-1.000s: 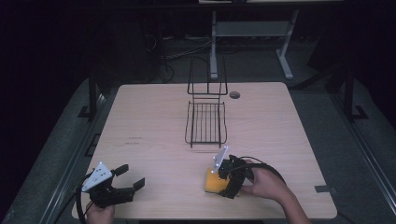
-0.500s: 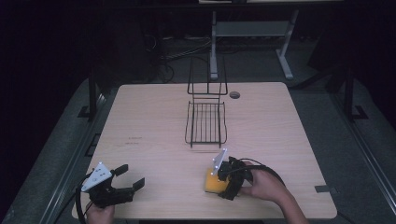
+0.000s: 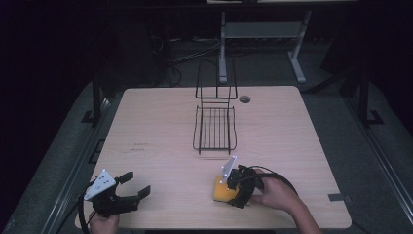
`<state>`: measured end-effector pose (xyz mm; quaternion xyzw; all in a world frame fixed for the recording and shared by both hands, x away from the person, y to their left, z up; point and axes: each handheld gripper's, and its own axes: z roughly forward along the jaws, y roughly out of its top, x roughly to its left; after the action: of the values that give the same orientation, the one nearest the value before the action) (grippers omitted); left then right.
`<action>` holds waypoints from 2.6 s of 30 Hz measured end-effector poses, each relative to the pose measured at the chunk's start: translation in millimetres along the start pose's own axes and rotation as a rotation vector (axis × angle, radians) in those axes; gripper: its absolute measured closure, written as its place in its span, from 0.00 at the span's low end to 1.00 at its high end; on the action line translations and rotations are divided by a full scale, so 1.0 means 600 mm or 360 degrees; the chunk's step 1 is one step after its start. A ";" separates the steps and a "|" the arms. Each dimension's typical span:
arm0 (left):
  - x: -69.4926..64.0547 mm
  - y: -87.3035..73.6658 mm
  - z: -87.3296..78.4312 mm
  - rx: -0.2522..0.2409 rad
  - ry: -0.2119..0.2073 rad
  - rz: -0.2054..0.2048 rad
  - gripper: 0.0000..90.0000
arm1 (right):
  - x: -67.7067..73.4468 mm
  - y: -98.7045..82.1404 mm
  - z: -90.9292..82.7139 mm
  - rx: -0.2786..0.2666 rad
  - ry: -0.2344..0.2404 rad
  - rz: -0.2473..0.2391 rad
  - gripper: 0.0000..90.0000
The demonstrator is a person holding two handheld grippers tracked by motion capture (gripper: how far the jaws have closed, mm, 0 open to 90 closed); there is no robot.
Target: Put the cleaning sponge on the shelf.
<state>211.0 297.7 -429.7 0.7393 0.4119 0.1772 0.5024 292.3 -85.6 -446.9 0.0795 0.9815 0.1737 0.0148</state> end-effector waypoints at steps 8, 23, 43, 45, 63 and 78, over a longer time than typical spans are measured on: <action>-0.001 0.000 0.001 0.0001 -0.0004 0.0005 0.14 | -0.001 0.005 -0.007 -0.0013 0.0009 -0.0011 0.24; -0.001 0.000 0.001 -0.0003 -0.0002 0.0004 0.14 | -0.016 0.020 -0.031 -0.0023 0.0014 -0.0021 0.24; -0.001 0.000 0.005 0.0002 -0.0004 -0.0005 0.14 | -0.048 0.039 -0.058 -0.0039 0.0036 -0.0028 0.24; -0.002 0.000 0.006 0.0007 -0.0008 0.0006 0.14 | -0.052 0.041 -0.061 -0.0048 0.0034 -0.0038 0.24; 0.001 0.000 0.006 0.0011 -0.0007 -0.0003 0.14 | -0.077 0.055 -0.074 -0.0037 0.0039 -0.0046 0.24; -0.001 0.000 0.004 0.0003 -0.0011 -0.0003 0.14 | -0.096 0.074 -0.076 -0.0012 0.0028 -0.0051 0.24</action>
<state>212.2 296.1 -430.7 0.7400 0.4110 0.1737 0.5033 353.3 -69.4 -388.7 0.0623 0.9820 0.1780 0.0091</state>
